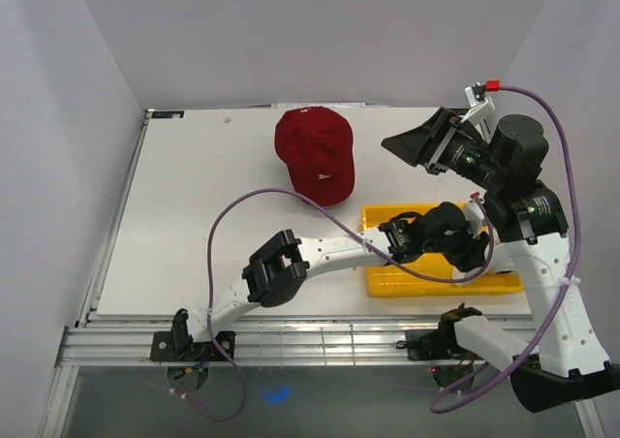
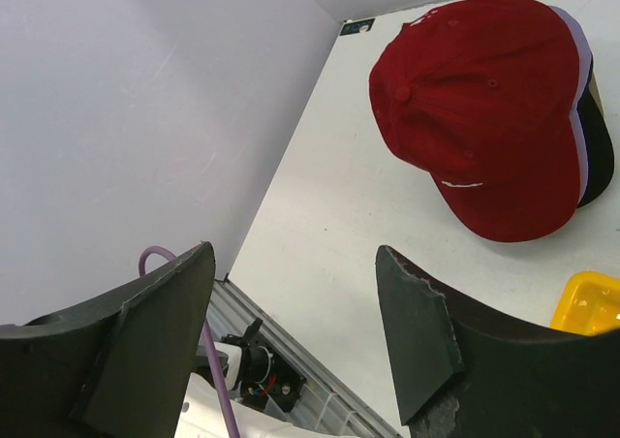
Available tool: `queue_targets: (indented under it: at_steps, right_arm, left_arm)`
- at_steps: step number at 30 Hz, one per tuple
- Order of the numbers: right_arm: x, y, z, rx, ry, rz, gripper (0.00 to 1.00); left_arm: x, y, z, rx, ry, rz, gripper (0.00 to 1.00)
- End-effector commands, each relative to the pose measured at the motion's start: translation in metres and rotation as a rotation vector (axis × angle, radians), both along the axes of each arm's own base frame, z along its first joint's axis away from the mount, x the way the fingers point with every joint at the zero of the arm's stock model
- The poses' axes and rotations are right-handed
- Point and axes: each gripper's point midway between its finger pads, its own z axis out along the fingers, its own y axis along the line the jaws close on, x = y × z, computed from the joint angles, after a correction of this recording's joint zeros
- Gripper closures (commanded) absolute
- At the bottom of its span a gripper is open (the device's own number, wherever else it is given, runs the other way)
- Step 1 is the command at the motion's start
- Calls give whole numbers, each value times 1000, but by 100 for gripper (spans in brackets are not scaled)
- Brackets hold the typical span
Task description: Stack the hats
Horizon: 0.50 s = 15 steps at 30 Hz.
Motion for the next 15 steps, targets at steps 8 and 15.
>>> queue_targets:
  at_steps: [8, 15]
  right_arm:
    - [-4, 2, 3, 6, -50, 23, 27]
    - [-4, 2, 4, 6, -50, 21, 27]
  left_arm:
    - [-4, 4, 13, 15, -40, 20, 45]
    - [-4, 4, 11, 21, -37, 30, 59]
